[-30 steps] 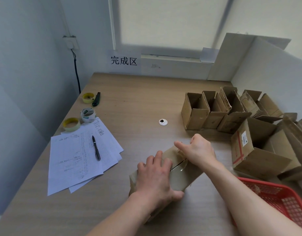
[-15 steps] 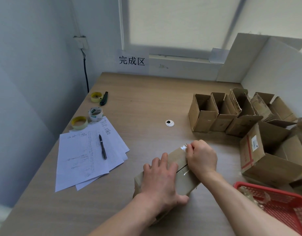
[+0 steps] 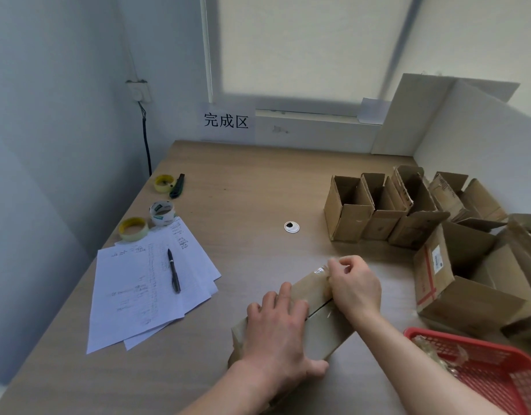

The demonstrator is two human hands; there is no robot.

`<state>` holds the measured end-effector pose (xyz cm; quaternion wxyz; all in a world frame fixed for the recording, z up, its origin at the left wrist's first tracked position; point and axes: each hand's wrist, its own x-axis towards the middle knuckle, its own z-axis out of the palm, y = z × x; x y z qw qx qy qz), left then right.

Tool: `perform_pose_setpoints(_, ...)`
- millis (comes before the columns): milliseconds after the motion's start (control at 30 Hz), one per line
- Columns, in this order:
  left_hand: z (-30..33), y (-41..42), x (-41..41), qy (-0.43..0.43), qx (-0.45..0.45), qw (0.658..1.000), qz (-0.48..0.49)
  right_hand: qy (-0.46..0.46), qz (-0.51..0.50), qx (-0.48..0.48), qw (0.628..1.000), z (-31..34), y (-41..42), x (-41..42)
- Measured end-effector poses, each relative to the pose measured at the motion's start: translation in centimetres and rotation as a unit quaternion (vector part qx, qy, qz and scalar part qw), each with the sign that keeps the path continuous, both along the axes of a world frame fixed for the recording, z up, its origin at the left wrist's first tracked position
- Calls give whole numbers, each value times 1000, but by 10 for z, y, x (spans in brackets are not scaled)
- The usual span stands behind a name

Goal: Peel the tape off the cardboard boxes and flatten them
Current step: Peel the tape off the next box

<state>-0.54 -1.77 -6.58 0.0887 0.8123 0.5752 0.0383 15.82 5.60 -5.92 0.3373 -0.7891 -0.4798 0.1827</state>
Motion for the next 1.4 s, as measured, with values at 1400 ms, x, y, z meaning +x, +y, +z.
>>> perform_pose_setpoints(1400,-2,4,0,22,-4,1000,-6,-103,57,-58,991,1,28,-23)
